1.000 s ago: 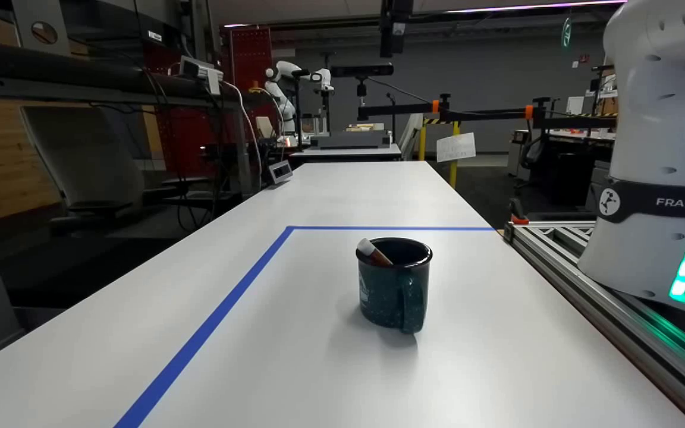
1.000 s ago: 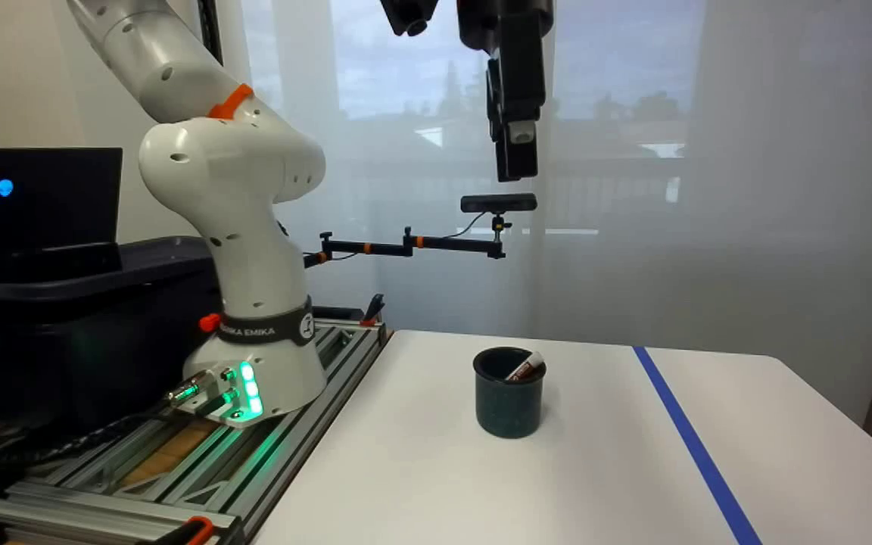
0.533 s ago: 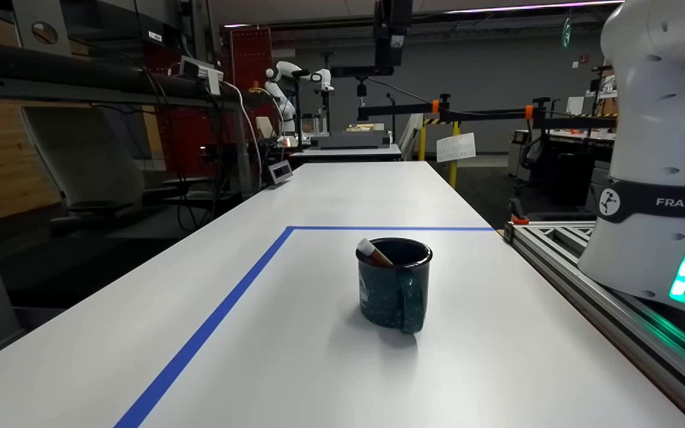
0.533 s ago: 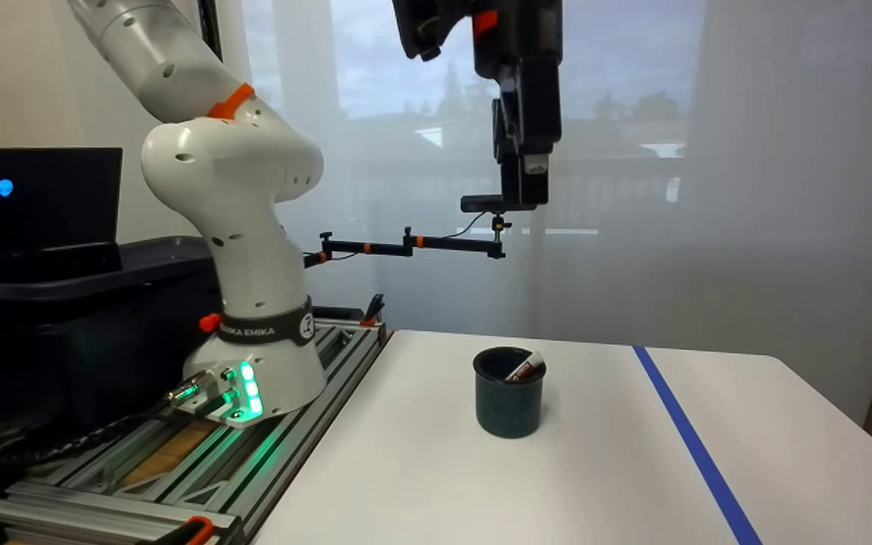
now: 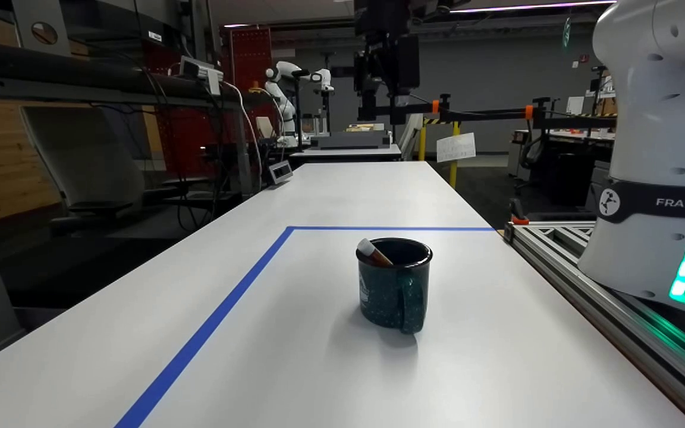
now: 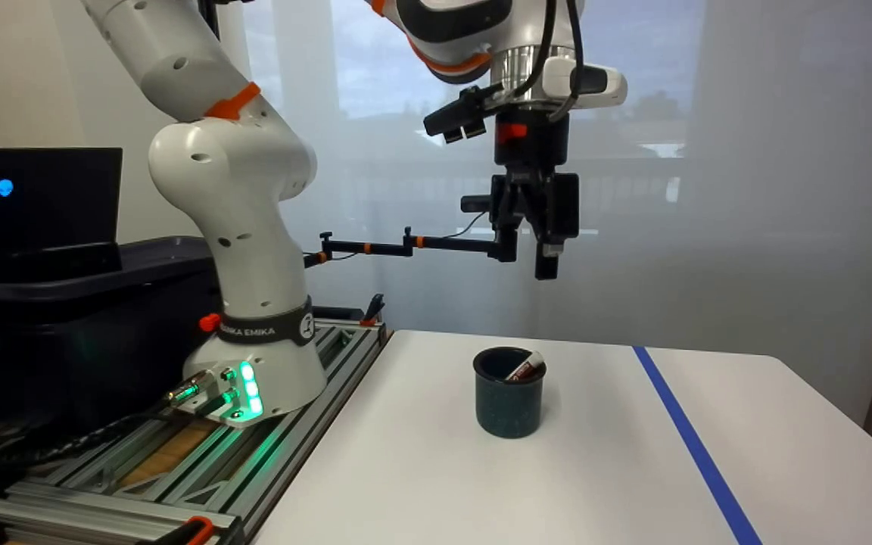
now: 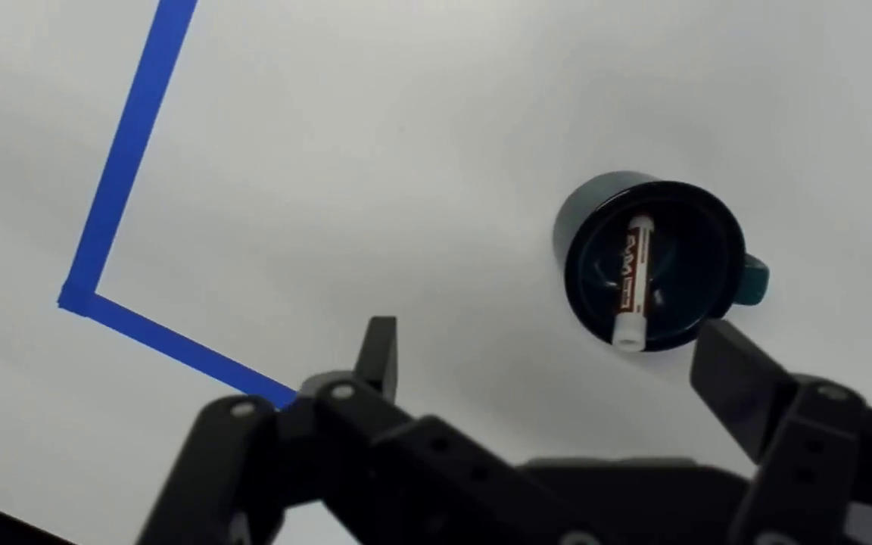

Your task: Take the marker out of the mug.

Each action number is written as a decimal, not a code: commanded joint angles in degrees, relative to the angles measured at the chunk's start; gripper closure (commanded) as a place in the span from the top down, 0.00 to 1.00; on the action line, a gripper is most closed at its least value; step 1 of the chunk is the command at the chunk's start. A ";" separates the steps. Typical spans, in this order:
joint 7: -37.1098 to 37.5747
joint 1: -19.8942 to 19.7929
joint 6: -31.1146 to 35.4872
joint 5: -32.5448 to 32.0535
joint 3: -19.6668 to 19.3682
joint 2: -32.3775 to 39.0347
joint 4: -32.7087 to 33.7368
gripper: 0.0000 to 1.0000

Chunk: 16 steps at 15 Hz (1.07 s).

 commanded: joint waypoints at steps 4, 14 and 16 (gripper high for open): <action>4.05 -2.35 7.74 -0.95 1.82 0.66 -3.03 1.00; 6.16 2.89 18.06 9.16 5.20 13.99 -2.74 1.00; 7.57 2.75 18.48 10.59 6.19 14.94 -2.73 1.00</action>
